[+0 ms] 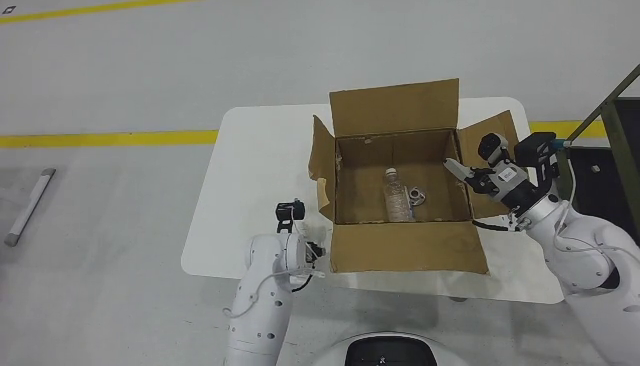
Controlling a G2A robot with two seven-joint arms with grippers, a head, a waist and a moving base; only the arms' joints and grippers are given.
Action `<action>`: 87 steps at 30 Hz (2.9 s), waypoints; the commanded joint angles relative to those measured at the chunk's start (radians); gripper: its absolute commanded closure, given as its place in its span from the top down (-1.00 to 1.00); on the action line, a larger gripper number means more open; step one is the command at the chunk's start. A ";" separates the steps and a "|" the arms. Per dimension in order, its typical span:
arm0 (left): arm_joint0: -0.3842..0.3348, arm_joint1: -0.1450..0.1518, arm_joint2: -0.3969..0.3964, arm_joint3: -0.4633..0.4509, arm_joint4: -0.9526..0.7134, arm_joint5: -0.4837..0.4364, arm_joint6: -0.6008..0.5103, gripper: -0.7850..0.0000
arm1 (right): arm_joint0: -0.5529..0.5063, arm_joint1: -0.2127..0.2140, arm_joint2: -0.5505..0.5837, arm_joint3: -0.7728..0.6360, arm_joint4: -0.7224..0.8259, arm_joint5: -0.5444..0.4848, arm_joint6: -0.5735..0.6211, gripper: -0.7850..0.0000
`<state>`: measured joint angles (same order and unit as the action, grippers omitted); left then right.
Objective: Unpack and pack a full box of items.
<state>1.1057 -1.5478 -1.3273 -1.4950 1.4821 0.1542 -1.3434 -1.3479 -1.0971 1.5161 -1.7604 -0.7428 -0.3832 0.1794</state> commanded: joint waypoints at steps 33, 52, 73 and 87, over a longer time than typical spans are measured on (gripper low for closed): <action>-0.010 0.003 -0.014 -0.073 0.020 0.099 0.069 1.00 | 0.185 -0.019 -0.229 -0.043 -0.296 0.198 0.281 1.00; -0.010 0.003 -0.014 -0.073 0.020 0.099 0.069 1.00 | 0.377 -0.064 -0.367 0.112 -0.304 0.467 0.528 1.00; -0.010 0.003 -0.014 -0.073 0.020 0.099 0.069 1.00 | 0.434 -0.082 -0.460 0.140 -0.425 0.527 0.707 1.00; -0.010 0.003 -0.014 -0.073 0.020 0.099 0.069 1.00 | 0.575 -0.150 -0.635 0.335 -0.410 0.586 0.787 1.00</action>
<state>1.0953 -1.5446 -1.3413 -1.5683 1.5025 0.2535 -1.2741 -0.7724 -1.2472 0.8806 -1.4241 -1.1514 0.2028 0.9660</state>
